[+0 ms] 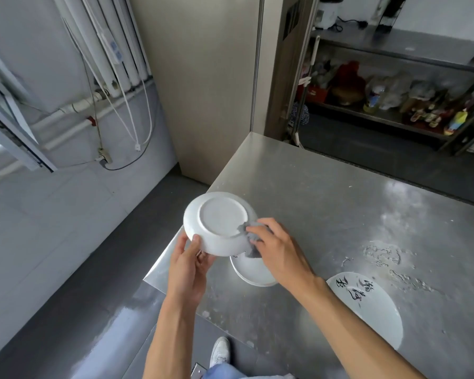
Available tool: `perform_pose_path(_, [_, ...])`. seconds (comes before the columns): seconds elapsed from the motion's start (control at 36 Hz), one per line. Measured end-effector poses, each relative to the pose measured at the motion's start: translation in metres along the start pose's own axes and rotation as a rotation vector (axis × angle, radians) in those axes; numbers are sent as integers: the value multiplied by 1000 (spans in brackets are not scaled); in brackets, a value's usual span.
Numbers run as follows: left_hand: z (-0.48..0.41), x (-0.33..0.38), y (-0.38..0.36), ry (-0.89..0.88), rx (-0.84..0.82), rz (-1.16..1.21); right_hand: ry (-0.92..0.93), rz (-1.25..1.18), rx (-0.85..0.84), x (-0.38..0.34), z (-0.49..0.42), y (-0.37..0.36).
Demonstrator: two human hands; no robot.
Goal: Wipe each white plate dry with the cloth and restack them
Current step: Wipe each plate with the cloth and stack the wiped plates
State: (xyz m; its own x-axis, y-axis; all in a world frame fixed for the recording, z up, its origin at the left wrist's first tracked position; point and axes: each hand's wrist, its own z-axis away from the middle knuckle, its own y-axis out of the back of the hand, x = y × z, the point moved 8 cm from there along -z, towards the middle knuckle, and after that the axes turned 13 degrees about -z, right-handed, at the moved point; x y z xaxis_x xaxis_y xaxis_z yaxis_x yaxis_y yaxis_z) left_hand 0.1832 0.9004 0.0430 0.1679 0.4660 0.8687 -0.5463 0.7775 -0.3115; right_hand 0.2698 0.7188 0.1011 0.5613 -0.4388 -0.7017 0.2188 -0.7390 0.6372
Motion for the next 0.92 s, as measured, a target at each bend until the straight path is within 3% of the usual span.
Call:
perform_pose_path(0.19, [10, -4, -22, 20, -146, -135, -151, -59, 107, 7, -25, 28])
perform_pose_path(0.42, [22, -10, -50, 17, -293, -332, -82, -96, 12, -27, -42, 22])
perform_pose_path(0.61, [19, -11, -48, -4, -187, -292, 52, -132, -210, -49, -26, 1])
perform_pose_path(0.78, [12, -8, -36, 4, -25, -156, 12, -49, -83, -36, -4, 15])
perform_pose_path(0.92, [9, -4, -32, 23, 56, -21, -32, 195, -79, -20, 17, 12])
